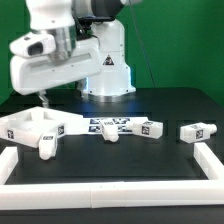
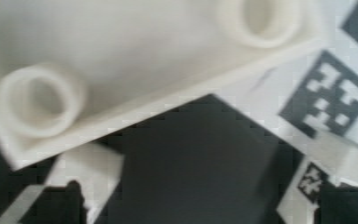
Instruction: Assemble one leg
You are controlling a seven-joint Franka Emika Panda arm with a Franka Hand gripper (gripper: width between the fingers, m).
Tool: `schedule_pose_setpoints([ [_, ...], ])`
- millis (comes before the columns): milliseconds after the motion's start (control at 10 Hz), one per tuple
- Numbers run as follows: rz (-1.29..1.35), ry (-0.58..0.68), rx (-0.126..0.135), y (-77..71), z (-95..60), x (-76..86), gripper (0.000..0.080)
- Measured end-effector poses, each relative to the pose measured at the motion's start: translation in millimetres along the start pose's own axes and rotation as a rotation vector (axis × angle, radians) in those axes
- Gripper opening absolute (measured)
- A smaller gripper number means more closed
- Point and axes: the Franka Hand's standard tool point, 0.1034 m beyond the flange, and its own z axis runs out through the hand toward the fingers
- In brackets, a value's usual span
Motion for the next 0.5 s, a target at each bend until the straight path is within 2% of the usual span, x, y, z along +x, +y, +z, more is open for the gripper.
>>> schedule_pose_setpoints([
  [400,0.008,-0.005,0.008,-2.7,4.1,-1.4,0.0649],
  [500,-0.125,-0.001,0.014,9.3,11.9,-11.7,0.0649],
])
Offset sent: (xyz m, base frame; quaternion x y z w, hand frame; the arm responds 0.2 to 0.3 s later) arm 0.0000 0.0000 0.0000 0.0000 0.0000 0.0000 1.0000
